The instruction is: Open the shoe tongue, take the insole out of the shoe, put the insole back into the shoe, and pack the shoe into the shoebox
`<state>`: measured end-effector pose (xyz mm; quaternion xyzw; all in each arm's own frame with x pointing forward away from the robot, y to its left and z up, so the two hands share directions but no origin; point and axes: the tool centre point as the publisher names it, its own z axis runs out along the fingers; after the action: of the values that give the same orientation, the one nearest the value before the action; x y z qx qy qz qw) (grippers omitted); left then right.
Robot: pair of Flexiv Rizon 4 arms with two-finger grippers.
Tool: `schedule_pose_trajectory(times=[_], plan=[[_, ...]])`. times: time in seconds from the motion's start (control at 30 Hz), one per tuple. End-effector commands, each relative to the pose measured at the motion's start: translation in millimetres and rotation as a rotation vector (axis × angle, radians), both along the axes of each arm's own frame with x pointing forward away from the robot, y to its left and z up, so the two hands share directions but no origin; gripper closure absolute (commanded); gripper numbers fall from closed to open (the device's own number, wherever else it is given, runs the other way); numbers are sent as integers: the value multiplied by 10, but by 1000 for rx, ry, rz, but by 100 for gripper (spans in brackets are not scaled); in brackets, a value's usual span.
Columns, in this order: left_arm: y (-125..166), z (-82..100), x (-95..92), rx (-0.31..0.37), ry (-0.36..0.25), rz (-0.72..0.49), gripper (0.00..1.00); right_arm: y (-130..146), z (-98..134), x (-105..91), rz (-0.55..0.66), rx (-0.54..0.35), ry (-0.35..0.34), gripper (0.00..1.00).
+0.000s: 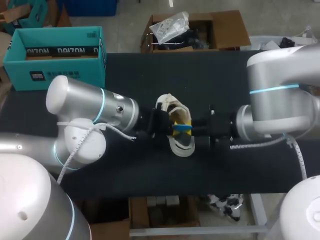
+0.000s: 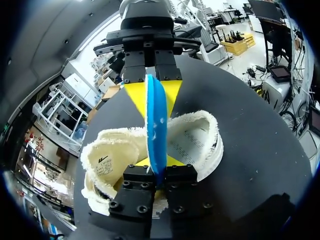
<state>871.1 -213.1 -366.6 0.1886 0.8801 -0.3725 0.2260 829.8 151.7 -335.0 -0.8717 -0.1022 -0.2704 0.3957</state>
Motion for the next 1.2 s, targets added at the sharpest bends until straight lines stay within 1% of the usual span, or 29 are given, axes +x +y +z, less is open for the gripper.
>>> schedule_pose_trajectory(times=[0.03, 0.07, 0.13, 0.27, 0.47, 0.6, 0.63, 0.67, 0.7, 0.73, 0.77, 0.8, 0.83, 0.87, 0.93, 1.03, 1.13, 1.2], plan=[[-72, -88, 58, -5, -13, 33, 100, 0, -15, 58, 15, 0, 9, 100], [-70, -77, 75, -10, -12, 35, 100, 3, -2, 53, 15, -2, 7, 100], [-72, -52, 92, -21, -28, 51, 100, 3, 21, 49, 16, -8, 5, 100], [-96, -22, 157, -38, -32, 72, 100, 0, 23, 70, 14, -18, 9, 100], [-115, -48, 181, -23, -43, 93, 100, 41, -84, 164, 45, -3, 45, 100], [-77, -59, 175, -20, -32, 93, 100, 41, -119, 187, 57, 5, 58, 100], [-68, -60, 171, -20, -27, 93, 98, 36, -129, 195, 58, 7, 63, 100], [-60, -58, 169, -20, -26, 93, 81, 25, -140, 204, 59, 10, 68, 100], [-49, -52, 164, -23, -18, 92, 53, 13, -152, 215, 59, 13, 73, 100], [-39, -34, 143, -27, -17, 91, 36, 0, -162, 225, 61, 18, 77, 100], [-32, -19, 126, -29, -16, 90, 24, -8, -171, 236, 61, 20, 80, 100], [-26, 2, 107, -37, -14, 85, 14, -12, -179, 244, 61, 21, 84, 100], [-17, 27, 88, -42, -14, 82, 10, -14, -185, 252, 60, 22, 87, 100], [-9, 48, 67, -43, -15, 80, 9, -13, -188, 257, 61, 22, 88, 100], [10, 100, 36, -50, -16, 72, 10, -12, -189, 258, 59, 21, 93, 100], [45, 172, 2, -57, -19, 64, 15, -30, -206, 272, 51, 20, 104, 100], [86, 229, -59, -74, -10, 52, 11, -44, -245, 290, 48, 25, 120, 100], [111, 252, -99, -72, -11, 49, 9, -41, -263, 292, 49, 28, 126, 100]])
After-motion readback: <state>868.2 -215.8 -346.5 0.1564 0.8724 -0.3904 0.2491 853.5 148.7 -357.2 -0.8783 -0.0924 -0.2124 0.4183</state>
